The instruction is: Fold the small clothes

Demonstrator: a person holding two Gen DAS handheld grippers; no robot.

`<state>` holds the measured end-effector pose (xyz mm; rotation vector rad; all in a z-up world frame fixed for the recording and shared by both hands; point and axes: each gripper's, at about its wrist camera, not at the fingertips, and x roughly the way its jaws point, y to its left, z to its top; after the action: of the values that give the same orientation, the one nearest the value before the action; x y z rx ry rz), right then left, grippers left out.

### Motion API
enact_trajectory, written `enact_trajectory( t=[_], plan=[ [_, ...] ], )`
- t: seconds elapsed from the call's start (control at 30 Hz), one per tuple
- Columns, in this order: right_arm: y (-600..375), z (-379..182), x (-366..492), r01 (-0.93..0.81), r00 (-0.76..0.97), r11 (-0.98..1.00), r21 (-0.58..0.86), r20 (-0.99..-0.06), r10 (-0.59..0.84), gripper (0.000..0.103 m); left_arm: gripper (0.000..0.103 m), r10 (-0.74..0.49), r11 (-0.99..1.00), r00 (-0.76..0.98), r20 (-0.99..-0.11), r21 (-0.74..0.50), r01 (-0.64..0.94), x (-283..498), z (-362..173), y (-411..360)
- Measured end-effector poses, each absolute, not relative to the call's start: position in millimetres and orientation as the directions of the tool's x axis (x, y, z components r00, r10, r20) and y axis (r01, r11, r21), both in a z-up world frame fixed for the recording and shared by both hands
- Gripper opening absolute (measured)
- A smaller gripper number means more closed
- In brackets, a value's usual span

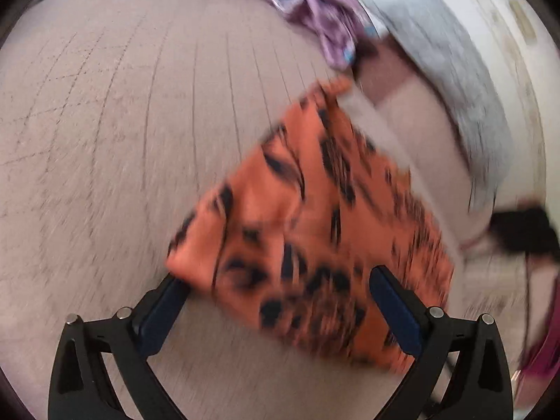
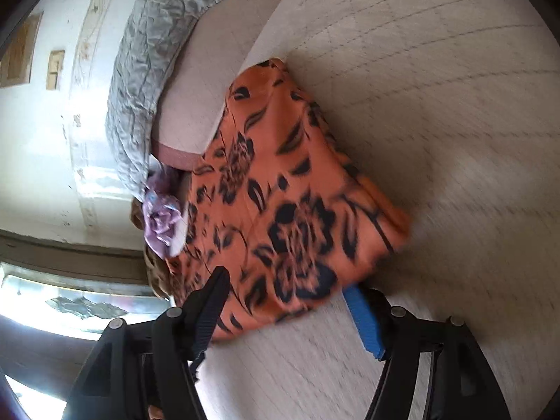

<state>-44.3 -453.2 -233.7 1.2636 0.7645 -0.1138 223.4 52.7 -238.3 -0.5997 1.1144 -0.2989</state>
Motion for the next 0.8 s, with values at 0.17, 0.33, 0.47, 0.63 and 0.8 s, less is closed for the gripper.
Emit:
enact_trajectory(
  t=[0.17, 0.33, 0.47, 0.63, 0.8],
  plan=[
    [-462.6, -241.4, -18.2, 0.419, 0.800, 0.321, 0.849, -0.513, 0.310, 0.072, 0.098, -0.534, 0.724, 0.550, -0.642, -0.684, -0.095, 234.4, -243.2, 55.6],
    [-464.2, -248.3, 0.3, 0.405, 0.807, 0.377, 0.833, -0.519, 0.281, 0.032, 0.043, -0.466, 0.785, 0.566, -0.680, -0.613, -0.090, 234.8, -243.3, 48.0],
    [-464.7, -250.2, -2.5, 0.416, 0.811, 0.378, 0.827, -0.526, 0.256, 0.021, 0.033, -0.464, 0.792, 0.571, -0.677, -0.606, -0.075, 228.6, -237.6, 41.6],
    [-454.0, -196.7, -14.3, 0.347, 0.863, 0.493, 0.798, -0.478, 0.166, 0.018, 0.032, -0.464, 0.809, 0.597, -0.655, -0.588, -0.017, 201.8, -211.6, 34.5],
    [-455.0, -161.8, -50.6, 0.325, 0.891, 0.521, 0.789, -0.440, 0.111, 0.018, 0.033, -0.466, 0.828, 0.568, -0.678, -0.560, 0.011, 151.9, -198.3, 30.6]
  ],
)
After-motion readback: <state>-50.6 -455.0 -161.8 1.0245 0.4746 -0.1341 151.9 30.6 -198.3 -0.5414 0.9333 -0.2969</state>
